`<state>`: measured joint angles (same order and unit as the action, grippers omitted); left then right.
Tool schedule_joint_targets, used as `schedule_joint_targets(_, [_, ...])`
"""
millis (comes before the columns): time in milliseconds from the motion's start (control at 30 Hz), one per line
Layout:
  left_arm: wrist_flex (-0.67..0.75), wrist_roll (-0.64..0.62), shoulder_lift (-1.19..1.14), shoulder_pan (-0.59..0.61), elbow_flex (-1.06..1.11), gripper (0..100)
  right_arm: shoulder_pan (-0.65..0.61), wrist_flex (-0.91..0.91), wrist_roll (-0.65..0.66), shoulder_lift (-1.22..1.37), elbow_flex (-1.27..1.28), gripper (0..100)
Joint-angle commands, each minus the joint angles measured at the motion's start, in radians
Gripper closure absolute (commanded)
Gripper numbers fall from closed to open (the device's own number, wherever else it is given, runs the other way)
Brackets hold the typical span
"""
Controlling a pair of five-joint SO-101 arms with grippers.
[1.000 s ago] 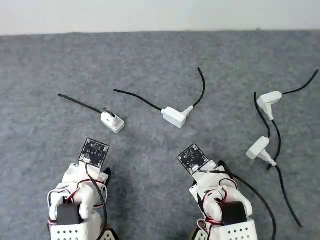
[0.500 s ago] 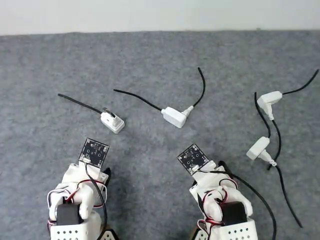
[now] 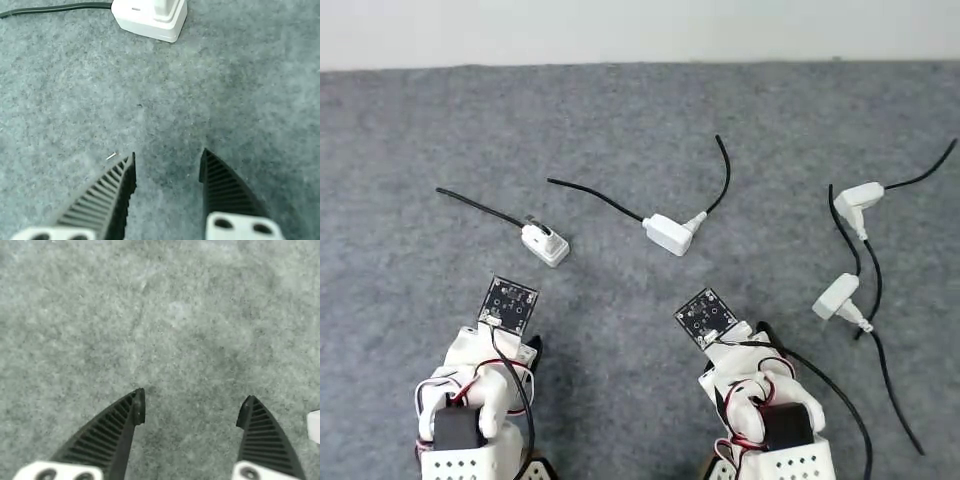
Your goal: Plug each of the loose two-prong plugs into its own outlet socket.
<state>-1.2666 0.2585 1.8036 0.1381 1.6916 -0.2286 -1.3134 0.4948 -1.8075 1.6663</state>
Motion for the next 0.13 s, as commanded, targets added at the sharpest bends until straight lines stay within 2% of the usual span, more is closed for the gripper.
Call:
schedule_joint_targets(0, [-0.003, 0.011, 0.017, -0.008, -0.008, 79, 0.007, -0.005, -0.006, -0.005, 0.017, 69.9])
schedule_joint_targets(100, [-0.003, 0.011, 0.017, -0.008, -0.008, 79, 0.007, -0.005, -0.006, -0.005, 0.017, 69.9])
